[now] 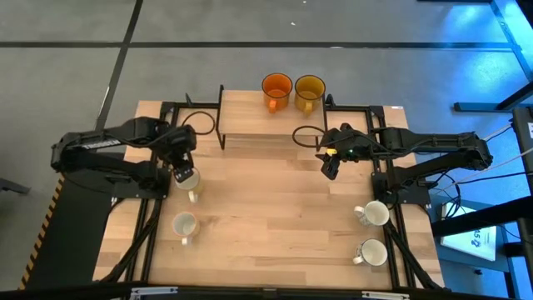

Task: Place coffee mugs
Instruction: Put the light yellow mug on the shelf

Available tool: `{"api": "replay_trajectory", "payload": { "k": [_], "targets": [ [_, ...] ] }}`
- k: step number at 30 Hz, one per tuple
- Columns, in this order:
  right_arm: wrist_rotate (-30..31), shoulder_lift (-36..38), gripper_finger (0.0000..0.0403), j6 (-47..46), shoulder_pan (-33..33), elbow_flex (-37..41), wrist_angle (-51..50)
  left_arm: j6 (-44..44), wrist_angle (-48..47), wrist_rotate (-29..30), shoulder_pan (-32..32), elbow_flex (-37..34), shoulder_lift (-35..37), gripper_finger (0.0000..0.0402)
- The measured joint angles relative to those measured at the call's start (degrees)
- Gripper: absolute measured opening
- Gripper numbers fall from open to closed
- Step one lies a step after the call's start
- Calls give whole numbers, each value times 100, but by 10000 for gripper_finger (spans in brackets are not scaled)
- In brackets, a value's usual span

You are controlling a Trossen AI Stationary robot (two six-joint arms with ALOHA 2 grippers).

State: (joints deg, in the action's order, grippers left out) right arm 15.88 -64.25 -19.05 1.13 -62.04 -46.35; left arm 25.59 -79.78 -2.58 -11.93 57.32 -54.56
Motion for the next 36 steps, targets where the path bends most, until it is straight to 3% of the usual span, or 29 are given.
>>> {"api": "replay_trajectory", "payload": {
  "k": [11,21,26,36],
  "targets": [
    [14,0,192,2,0,0,1,106,5,10,389,-518,-24,172],
    [46,0,192,0,0,0,2,87,97,757,425,-628,-23,172],
    [44,-40,192,2,0,0,74,9,243,849,425,-659,-22,172],
    [-1,-161,192,120,-1,-4,242,165,1200,573,421,-1747,-98,172]
  ]
}}
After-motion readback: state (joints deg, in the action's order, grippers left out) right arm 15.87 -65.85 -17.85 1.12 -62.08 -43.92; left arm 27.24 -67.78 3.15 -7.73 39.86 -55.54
